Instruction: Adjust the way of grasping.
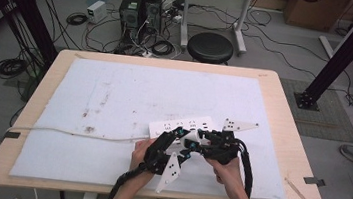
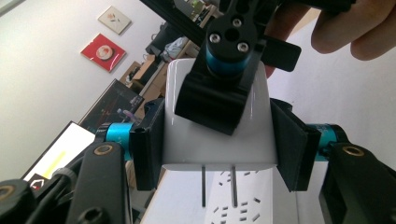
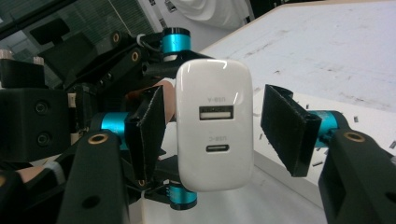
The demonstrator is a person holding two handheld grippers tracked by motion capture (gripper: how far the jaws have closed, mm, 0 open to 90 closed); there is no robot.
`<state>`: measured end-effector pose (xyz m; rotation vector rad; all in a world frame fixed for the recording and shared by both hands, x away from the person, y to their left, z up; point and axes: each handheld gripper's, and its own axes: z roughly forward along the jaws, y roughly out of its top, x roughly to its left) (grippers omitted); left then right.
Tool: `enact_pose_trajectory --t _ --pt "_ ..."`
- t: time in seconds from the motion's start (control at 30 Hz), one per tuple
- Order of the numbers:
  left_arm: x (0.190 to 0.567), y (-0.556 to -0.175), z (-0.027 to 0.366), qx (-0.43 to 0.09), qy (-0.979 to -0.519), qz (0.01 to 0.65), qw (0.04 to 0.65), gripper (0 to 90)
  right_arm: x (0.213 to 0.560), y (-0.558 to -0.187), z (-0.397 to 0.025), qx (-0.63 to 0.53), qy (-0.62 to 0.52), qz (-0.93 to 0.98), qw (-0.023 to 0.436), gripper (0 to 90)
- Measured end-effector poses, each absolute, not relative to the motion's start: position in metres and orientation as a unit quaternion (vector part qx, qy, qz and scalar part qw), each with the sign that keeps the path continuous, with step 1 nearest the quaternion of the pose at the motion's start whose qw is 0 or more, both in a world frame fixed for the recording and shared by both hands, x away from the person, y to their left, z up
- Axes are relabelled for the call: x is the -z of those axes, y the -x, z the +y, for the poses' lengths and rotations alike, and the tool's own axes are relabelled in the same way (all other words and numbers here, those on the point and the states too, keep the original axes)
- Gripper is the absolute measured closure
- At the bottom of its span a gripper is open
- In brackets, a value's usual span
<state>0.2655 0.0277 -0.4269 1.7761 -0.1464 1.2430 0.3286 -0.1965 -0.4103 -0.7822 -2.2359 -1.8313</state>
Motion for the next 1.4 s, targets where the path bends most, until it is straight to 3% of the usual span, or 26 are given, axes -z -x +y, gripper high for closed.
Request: enact_pose_trajectory --t 0.53,1.4 --pt "0.4265 -0.2669 0.0276 -0.509 -0.721 -0.069 0.465 42.5 0.4122 -0.3281 -0.194 0.615 0.24 -0.748 0.073 59.7" --pt "0.427 -0.2663 0.0279 -0.503 -0.726 -0.067 0.464 42.4 0.413 -0.3258 -0.1933 0.612 0.247 -0.747 0.071 62.8"
